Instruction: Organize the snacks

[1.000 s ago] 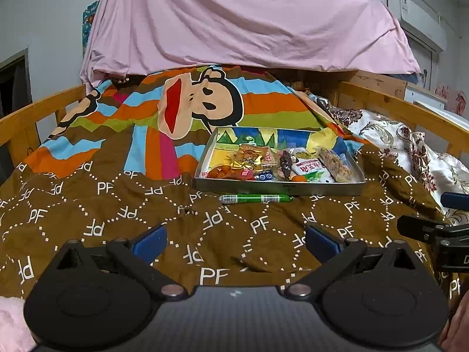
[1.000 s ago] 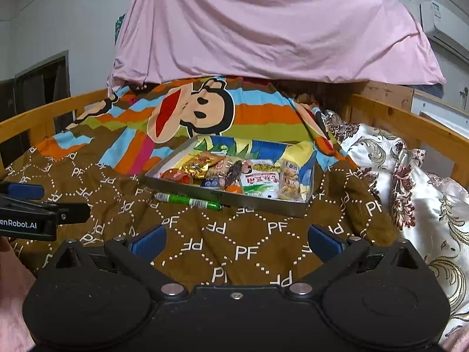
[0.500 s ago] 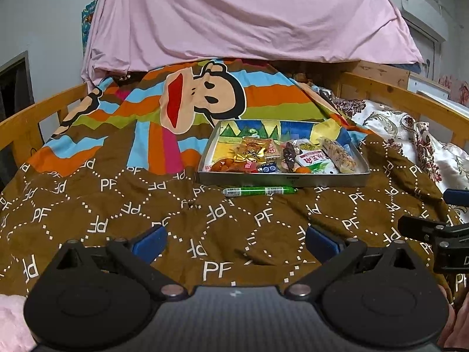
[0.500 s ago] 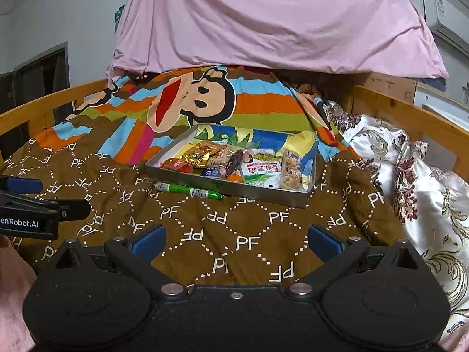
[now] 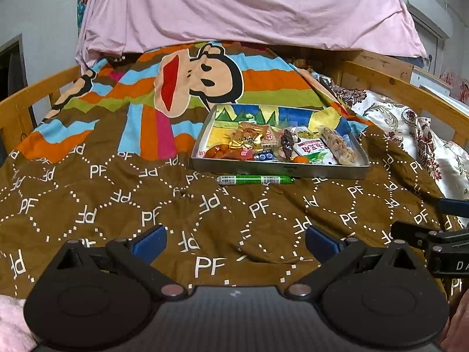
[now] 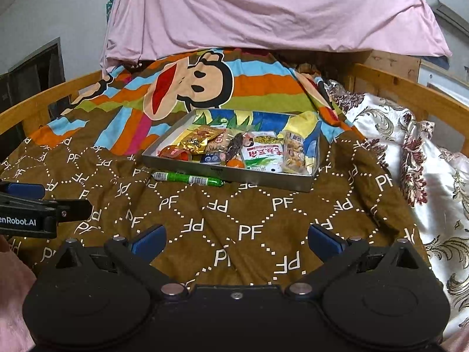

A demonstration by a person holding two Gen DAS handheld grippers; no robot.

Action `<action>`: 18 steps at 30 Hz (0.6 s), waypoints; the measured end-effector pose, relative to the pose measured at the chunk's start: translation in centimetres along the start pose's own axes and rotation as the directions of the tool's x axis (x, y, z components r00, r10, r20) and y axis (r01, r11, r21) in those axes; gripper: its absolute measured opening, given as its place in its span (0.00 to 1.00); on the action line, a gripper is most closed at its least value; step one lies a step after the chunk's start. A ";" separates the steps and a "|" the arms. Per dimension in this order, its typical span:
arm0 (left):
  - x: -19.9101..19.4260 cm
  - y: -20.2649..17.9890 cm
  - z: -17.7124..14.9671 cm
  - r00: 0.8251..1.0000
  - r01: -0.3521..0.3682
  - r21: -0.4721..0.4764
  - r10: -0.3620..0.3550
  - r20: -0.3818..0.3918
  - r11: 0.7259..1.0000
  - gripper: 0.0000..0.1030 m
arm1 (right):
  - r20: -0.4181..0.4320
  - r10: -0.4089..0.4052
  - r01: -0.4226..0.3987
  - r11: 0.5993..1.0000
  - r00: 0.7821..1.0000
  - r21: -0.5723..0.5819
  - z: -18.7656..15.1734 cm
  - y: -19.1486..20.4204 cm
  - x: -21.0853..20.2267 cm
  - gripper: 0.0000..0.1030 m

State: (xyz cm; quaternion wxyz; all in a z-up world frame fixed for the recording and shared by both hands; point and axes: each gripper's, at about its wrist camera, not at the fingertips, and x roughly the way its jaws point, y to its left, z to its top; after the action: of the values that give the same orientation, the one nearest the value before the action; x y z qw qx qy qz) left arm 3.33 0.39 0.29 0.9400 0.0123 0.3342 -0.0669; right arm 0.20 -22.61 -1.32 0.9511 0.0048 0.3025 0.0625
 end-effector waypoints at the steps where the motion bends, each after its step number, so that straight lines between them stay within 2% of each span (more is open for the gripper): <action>1: 0.1 0.0 0.1 1.000 0.003 -0.004 -0.003 -0.007 1.000 1.00 | -0.007 0.002 -0.002 1.000 1.000 0.001 0.0 0.0 0.2 0.99; 9: 1.6 0.6 0.8 0.998 0.025 -0.041 -0.028 -0.064 0.999 1.00 | -0.046 0.008 -0.008 1.000 0.999 0.014 0.4 -0.2 1.6 0.99; 18: 2.7 0.9 1.4 0.996 0.026 -0.054 -0.031 -0.085 0.998 1.00 | -0.063 0.009 -0.008 1.000 0.998 0.019 0.9 -0.3 2.6 0.99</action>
State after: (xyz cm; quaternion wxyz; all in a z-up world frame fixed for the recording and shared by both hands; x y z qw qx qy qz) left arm 6.38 0.86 -0.31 0.9237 -0.0142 0.3762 -0.0709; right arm 2.88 -22.53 -2.12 0.9407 0.0130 0.3329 0.0640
